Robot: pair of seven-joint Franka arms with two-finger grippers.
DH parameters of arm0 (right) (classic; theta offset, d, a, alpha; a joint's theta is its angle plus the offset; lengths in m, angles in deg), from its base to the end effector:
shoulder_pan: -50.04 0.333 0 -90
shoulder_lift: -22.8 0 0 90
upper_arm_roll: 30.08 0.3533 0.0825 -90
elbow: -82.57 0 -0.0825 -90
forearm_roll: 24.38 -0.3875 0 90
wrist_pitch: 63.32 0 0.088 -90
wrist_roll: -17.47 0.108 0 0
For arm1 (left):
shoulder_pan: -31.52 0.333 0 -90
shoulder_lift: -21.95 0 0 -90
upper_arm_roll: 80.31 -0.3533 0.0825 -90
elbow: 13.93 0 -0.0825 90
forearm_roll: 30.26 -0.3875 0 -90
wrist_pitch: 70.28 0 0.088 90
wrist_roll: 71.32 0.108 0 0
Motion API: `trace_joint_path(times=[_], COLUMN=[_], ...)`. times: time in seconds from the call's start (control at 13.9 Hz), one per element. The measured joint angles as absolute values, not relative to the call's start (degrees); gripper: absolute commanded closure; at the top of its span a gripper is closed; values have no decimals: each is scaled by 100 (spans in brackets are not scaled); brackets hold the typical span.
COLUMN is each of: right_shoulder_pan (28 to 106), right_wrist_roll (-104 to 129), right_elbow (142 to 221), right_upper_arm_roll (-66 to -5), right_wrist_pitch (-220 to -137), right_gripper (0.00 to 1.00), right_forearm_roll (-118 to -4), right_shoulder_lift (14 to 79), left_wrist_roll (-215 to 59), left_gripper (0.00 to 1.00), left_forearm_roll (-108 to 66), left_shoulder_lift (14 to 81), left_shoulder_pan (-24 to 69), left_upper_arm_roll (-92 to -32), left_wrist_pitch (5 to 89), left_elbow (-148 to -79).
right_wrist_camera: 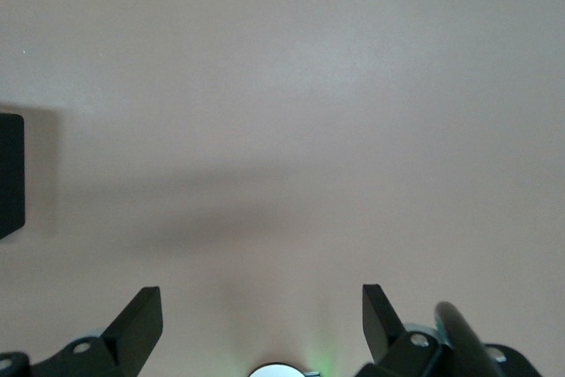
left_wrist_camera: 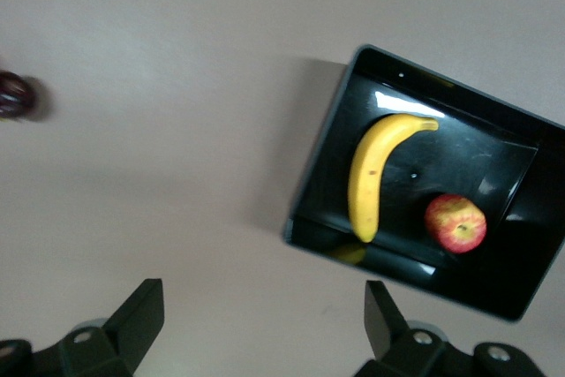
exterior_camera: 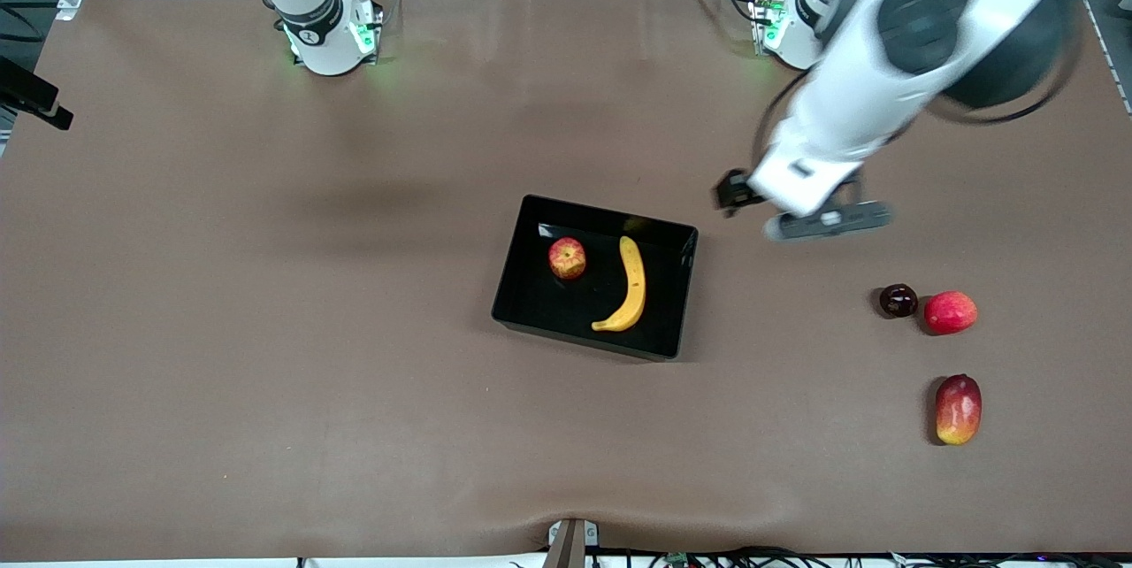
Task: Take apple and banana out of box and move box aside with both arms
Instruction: 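Move the left gripper over the red-yellow apple in the black box, then lower the left gripper and grasp the red-yellow apple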
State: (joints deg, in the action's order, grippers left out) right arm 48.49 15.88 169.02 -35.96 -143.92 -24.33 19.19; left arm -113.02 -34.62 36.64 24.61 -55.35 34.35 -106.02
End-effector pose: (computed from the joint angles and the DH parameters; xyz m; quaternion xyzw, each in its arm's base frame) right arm 0.5135 -0.0694 0.7094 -0.9985 0.0508 0.0194 0.0043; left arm 0.5649 -0.3102 0.5231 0.9965 0.0817 -0.0154 0.0096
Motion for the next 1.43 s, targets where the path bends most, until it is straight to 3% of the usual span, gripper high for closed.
trace_joint_path(times=[0.65,1.43], right_shoulder_pan=[4849,4848], right_wrist_roll=[1588,1588], right_elbow=[16902,16902], right_upper_arm_roll=[-3596,-3597], right_wrist_pitch=[-14392,-14392], right_gripper=[0,0], right_forearm_roll=[-2433,-2433], right_shoulder_lift=[1936,1939], left_wrist_roll=[-13673,-14192], left_gripper=[0,0], left_forearm_roll=[-4363,-4491], left_shoulder_lift=[6067,6960], left_shoulder_pan=[805,21], left_upper_arm_roll=[-5567,-6149], left_wrist_pitch=[4960,6090], left_elbow=[-9790,-9704])
